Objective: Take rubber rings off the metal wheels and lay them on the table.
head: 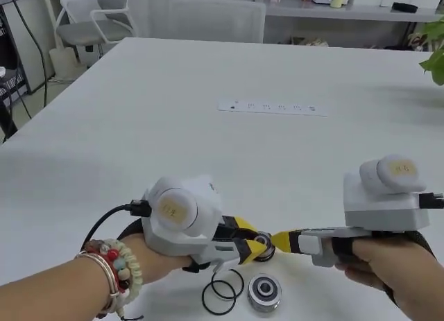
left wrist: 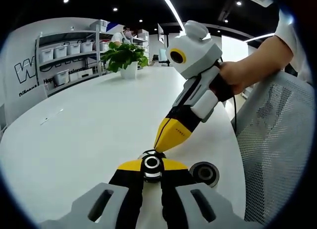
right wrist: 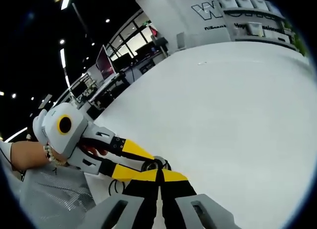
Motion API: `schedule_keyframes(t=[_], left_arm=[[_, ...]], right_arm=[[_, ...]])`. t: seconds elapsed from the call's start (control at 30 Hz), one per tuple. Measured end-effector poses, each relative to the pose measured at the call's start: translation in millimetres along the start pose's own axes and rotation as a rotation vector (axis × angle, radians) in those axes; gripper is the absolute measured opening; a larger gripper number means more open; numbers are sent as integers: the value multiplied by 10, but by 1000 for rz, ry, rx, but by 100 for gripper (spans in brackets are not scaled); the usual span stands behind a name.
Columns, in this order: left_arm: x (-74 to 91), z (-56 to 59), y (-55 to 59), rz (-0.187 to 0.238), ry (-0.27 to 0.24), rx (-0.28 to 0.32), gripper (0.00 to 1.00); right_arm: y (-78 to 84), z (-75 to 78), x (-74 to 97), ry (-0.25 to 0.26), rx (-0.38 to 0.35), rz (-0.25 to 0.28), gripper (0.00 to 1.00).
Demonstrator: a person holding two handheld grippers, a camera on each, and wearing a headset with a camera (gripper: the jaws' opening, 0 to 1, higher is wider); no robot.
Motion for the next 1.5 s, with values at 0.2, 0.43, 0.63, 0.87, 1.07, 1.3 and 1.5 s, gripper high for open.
schedule_keyframes(t=[0.2, 0.43, 0.63, 0.87, 1.07, 1.3, 1.5], left_arm=[[-4, -2, 0, 1, 1, 1, 8], [-7, -2, -2, 2, 2, 1, 8], [-10, -3, -2, 3, 2, 2, 8], [-13, -12, -2, 4, -5, 5, 8], [-15, -11, -1, 4, -5, 7, 8], [-12, -7, -4, 7, -17, 15, 8], [-19, -5, -23, -10, -15, 26, 9]], right_arm=[[-9, -2, -3, 0, 15, -8, 0], [-15, -17, -14, 8, 52, -26, 0], [-19, -35, -20, 8, 72, -35, 0], [-135, -220, -39, -70, 36, 22, 0], [-129, -165, -53, -48, 82, 26, 0], [-78, -100, -24, -2, 58, 1, 0], [-75, -96, -16, 3, 49, 2, 0]])
Point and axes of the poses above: the centre of the closed fingertips' face, and the gripper's own axes: x roughly backward along the fingers, z roughly to its right, y roughly out of its underside, the point moved 5 cm from there along x, roughly backward along the fingers, and after that the axes turned 15 degrees about -y, right-handed, at the moved point
